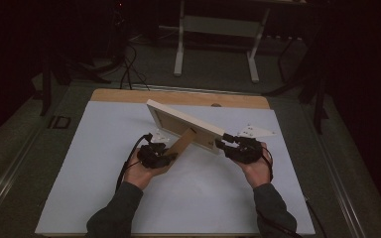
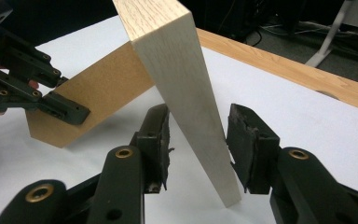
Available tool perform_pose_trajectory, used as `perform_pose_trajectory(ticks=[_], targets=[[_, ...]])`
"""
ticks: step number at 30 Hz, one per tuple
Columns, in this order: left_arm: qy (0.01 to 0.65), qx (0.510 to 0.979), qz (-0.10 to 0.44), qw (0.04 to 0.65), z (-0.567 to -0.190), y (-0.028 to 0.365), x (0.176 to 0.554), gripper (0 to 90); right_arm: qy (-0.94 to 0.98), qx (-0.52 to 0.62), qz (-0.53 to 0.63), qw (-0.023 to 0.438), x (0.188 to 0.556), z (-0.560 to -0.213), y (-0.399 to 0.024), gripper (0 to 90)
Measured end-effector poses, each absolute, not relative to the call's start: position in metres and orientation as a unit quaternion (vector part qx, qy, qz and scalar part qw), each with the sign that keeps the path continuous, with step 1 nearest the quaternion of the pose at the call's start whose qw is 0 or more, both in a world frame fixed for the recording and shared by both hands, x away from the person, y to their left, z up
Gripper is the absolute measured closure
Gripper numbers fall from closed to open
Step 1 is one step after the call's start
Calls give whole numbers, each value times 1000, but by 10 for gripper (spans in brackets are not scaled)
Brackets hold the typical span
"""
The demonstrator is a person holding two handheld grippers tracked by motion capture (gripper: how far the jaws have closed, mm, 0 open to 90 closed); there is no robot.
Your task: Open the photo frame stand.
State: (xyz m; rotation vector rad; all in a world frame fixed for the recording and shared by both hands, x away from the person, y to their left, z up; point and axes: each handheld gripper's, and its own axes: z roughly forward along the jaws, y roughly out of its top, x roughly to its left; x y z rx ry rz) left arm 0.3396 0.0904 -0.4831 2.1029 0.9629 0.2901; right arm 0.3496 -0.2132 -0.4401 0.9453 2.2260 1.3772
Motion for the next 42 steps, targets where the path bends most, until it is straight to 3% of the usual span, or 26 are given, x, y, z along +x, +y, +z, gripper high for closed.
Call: perform_pose_trajectory(ticks=[42], targets=[[382,833,101,387,-497,95,333,712,799,316,487,159,340,-446,-212,562]])
